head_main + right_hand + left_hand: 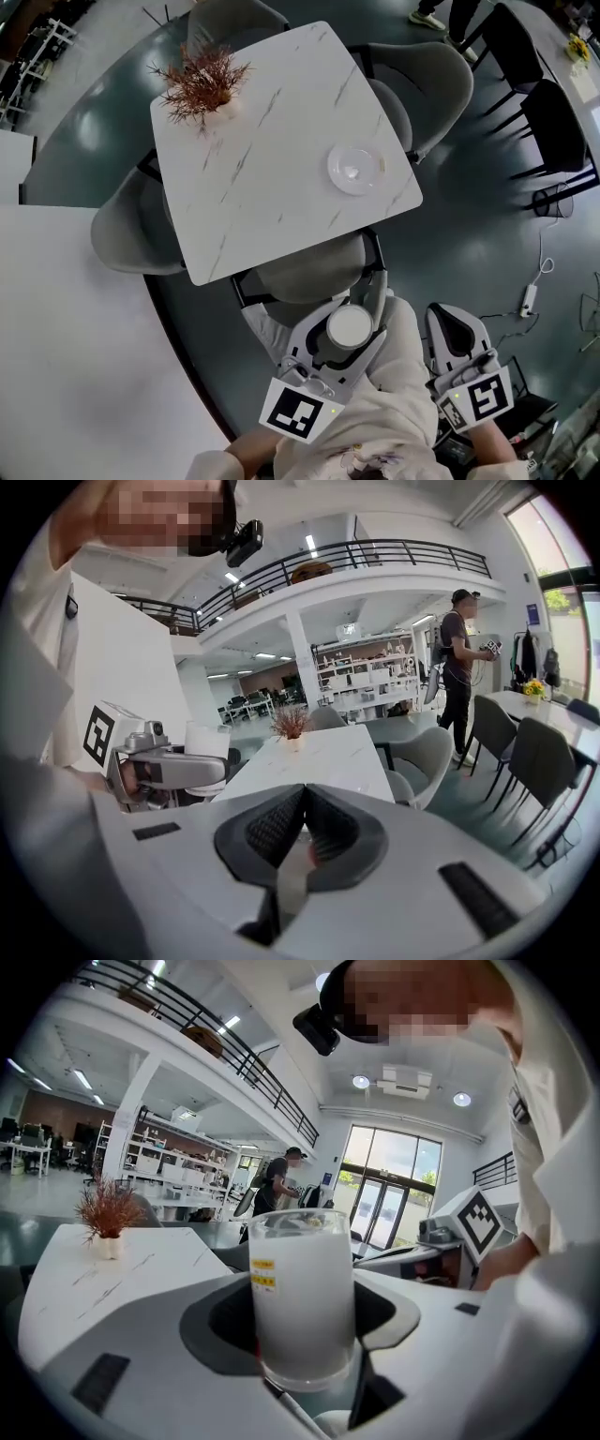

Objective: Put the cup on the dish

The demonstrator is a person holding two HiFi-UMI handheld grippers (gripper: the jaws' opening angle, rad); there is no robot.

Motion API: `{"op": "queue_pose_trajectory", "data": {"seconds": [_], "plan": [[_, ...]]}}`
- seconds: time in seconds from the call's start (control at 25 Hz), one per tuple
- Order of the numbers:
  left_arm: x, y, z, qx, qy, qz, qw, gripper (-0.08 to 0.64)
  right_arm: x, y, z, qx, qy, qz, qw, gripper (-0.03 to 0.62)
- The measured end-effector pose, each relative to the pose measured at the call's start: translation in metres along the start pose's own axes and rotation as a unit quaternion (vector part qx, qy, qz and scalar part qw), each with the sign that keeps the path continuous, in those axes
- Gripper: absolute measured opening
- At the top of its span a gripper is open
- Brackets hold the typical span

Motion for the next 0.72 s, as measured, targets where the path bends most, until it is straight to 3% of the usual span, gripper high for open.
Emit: {"op": "queue_pose_trajectory", "data": {"seconds": [0.04, 0.2, 0.4, 0.72], "plan": [[-0.005, 0.002, 0.003, 0.0, 0.006, 0.003, 1.0, 0.258, -0.007, -0.005, -0.002, 0.003, -0.003, -0.001, 1.0, 0.005], [-0.023, 0.009, 0.022, -0.062, 0.068, 0.035, 0.9951, 0.258, -0.037, -0.023, -0.017, 0.012, -0.042, -0.011, 0.999, 0.005], [-0.039, 0.023, 0.024, -0.074, 0.045, -0.026, 0.9959, 0.258, -0.07, -0.031, -0.027, 0.029, -0.049, -0.042, 0.997, 0.006], [-0.061, 0.033, 0.029, -0.074, 0.024, -0.04, 0.9962, 0.258, -0.094, -0.032, -0.027, 0.023, -0.045, -0.067, 0.996, 0.005]]}}
Point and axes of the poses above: the fingertips, and each gripper's own axes: x backward along the fingers, y to its left, z out of its underside, the point moved 3 cm from there along x, backward along the fingers, and after that the axes turned 14 degrees about -x, right-handed, at the moved point
